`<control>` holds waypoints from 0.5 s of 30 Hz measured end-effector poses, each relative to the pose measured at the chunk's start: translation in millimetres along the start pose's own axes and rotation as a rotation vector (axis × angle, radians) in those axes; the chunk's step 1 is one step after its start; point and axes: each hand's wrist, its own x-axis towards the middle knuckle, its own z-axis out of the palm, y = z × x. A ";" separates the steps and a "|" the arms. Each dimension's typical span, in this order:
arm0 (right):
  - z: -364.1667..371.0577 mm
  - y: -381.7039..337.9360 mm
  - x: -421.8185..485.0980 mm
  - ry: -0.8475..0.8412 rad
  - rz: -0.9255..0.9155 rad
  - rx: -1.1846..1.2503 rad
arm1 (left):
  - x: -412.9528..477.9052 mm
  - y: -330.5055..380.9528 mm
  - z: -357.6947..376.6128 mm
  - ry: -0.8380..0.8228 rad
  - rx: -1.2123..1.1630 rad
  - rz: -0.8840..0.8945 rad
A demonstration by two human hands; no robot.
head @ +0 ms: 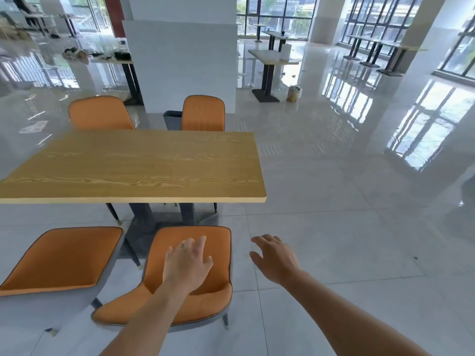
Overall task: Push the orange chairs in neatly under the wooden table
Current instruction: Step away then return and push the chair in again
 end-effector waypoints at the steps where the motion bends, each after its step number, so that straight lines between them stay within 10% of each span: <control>1: -7.2 9.4 2.4 0.005 -0.005 -0.005 | 5.3 10.1 -3.2 0.003 0.004 -0.005; 15: -65.6 118.6 104.4 -0.001 0.018 -0.071 | 145.3 104.0 -23.7 -0.020 0.040 0.009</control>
